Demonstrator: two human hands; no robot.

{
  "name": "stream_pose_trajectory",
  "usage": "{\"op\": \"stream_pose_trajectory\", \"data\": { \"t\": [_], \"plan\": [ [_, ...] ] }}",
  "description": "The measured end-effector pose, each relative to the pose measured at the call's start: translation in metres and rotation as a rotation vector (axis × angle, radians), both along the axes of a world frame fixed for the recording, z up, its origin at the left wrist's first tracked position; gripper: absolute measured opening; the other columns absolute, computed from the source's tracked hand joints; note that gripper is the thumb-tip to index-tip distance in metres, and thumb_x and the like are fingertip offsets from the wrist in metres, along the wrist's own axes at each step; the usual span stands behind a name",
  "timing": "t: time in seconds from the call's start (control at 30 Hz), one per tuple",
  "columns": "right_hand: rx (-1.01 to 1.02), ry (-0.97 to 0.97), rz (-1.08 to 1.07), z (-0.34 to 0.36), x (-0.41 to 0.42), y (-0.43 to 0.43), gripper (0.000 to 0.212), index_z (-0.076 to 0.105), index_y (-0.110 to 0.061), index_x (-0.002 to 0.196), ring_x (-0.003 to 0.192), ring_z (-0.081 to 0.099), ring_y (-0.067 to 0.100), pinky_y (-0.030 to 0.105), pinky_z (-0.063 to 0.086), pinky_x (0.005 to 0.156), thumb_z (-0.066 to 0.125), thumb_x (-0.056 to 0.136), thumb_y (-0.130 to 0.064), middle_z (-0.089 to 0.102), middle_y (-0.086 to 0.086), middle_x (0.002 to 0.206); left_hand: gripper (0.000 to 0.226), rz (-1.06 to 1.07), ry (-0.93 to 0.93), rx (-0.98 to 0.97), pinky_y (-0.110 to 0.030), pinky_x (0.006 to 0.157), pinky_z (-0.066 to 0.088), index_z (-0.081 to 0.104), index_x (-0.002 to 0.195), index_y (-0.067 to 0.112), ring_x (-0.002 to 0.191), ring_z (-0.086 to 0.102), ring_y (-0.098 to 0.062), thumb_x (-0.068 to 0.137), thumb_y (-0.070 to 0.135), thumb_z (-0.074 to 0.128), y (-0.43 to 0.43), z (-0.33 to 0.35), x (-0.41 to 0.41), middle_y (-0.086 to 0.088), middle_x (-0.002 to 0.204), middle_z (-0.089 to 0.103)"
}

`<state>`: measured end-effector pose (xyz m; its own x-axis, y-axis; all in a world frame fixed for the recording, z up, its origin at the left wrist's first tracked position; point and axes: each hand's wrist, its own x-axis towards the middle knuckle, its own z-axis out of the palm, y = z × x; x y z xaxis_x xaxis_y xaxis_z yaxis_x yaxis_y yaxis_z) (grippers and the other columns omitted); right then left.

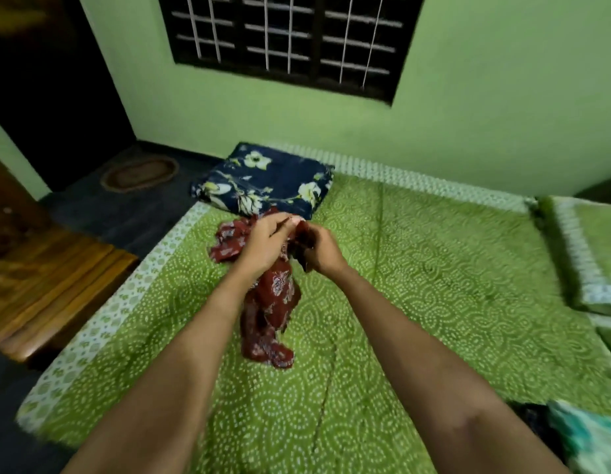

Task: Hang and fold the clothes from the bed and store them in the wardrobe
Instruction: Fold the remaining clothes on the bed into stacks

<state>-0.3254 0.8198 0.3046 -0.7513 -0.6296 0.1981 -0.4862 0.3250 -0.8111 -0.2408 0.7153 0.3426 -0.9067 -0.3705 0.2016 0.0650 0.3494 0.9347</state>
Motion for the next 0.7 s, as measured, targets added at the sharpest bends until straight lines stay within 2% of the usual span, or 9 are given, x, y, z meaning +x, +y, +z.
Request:
{"op": "stream_pose_trajectory", "data": {
  "t": [0.07, 0.13, 0.23, 0.3, 0.37, 0.47, 0.57, 0.63, 0.7],
  "plan": [
    [-0.004, 0.041, -0.098, 0.021, 0.002, 0.004, 0.015, 0.065, 0.004, 0.094, 0.074, 0.049, 0.013, 0.021, 0.032, 0.062, 0.059, 0.081, 0.004, 0.065, 0.016, 0.085, 0.018, 0.020, 0.109, 0.035, -0.009, 0.074, 0.046, 0.064, 0.104, 0.007, 0.073, 0.059, 0.012, 0.095, 0.013, 0.050, 0.009, 0.041, 0.002, -0.004, 0.094, 0.066],
    [0.014, 0.032, -0.171, 0.041, -0.003, 0.008, 0.014, 0.063, 0.002, 0.098, 0.078, 0.049, 0.014, 0.024, 0.031, 0.064, 0.058, 0.087, -0.004, 0.067, 0.016, 0.092, 0.021, 0.101, 0.233, 0.062, -0.005, 0.069, 0.044, 0.062, 0.108, 0.002, 0.071, 0.058, 0.010, 0.094, 0.013, 0.051, 0.013, 0.082, 0.005, -0.002, 0.092, 0.065],
    [-0.069, 0.006, -0.221, 0.075, -0.009, 0.016, 0.019, 0.058, 0.002, 0.106, 0.088, 0.055, 0.017, 0.035, 0.044, 0.076, 0.050, 0.090, -0.001, 0.066, 0.021, 0.105, 0.027, 0.125, 0.335, 0.087, -0.007, 0.064, 0.043, 0.062, 0.100, -0.010, 0.067, 0.056, 0.005, 0.095, 0.014, 0.050, 0.008, 0.126, 0.006, -0.002, 0.080, 0.063],
    [-0.150, 0.069, -0.278, 0.101, -0.012, 0.020, 0.023, 0.058, 0.003, 0.109, 0.095, 0.060, 0.027, 0.039, 0.046, 0.082, 0.047, 0.089, 0.001, 0.065, 0.023, 0.106, 0.021, 0.120, 0.350, 0.117, -0.019, 0.067, 0.048, 0.064, 0.085, 0.008, 0.068, 0.060, -0.005, 0.096, 0.018, 0.049, 0.001, 0.142, 0.006, -0.001, 0.077, 0.063],
    [-0.234, 0.131, -0.335, 0.128, -0.014, 0.024, 0.027, 0.060, 0.004, 0.113, 0.102, 0.059, 0.030, 0.033, 0.043, 0.083, 0.047, 0.089, 0.002, 0.065, 0.021, 0.110, 0.024, 0.198, 0.337, 0.110, -0.030, 0.070, 0.046, 0.061, 0.076, 0.018, 0.072, 0.058, -0.015, 0.096, 0.021, 0.049, -0.008, 0.151, 0.000, -0.004, 0.077, 0.062],
    [-0.311, 0.227, -0.346, 0.167, -0.014, 0.032, 0.027, 0.061, 0.004, 0.114, 0.103, 0.058, 0.026, 0.029, 0.040, 0.086, 0.049, 0.089, 0.001, 0.065, 0.019, 0.110, 0.031, 0.310, 0.273, 0.005, -0.030, 0.067, 0.040, 0.052, 0.066, 0.021, 0.069, 0.052, -0.018, 0.096, 0.026, 0.048, -0.014, 0.163, -0.010, -0.001, 0.069, 0.056],
    [-0.349, 0.302, -0.351, 0.196, -0.013, 0.043, 0.021, 0.064, 0.001, 0.106, 0.089, 0.056, 0.019, 0.026, 0.039, 0.076, 0.052, 0.088, -0.001, 0.067, 0.015, 0.100, 0.027, 0.353, 0.243, -0.033, -0.029, 0.069, 0.038, 0.053, 0.080, 0.014, 0.076, 0.052, -0.017, 0.099, 0.027, 0.038, -0.007, 0.178, -0.016, -0.001, 0.077, 0.056],
    [-0.367, 0.341, -0.412, 0.211, -0.016, 0.053, 0.015, 0.065, -0.002, 0.098, 0.085, 0.057, 0.020, 0.028, 0.040, 0.074, 0.054, 0.087, -0.004, 0.068, 0.015, 0.094, 0.024, 0.373, 0.306, -0.038, -0.023, 0.065, 0.037, 0.050, 0.090, 0.012, 0.070, 0.047, -0.010, 0.101, 0.025, 0.033, 0.001, 0.190, -0.017, 0.003, 0.076, 0.051],
    [-0.335, 0.376, -0.500, 0.221, -0.019, 0.064, 0.014, 0.065, -0.005, 0.097, 0.086, 0.060, 0.025, 0.030, 0.042, 0.074, 0.055, 0.087, -0.007, 0.068, 0.013, 0.093, 0.023, 0.365, 0.399, -0.055, -0.019, 0.060, 0.034, 0.048, 0.089, 0.010, 0.065, 0.040, -0.005, 0.101, 0.023, 0.033, 0.006, 0.201, -0.021, 0.007, 0.071, 0.044]
  ]
}}
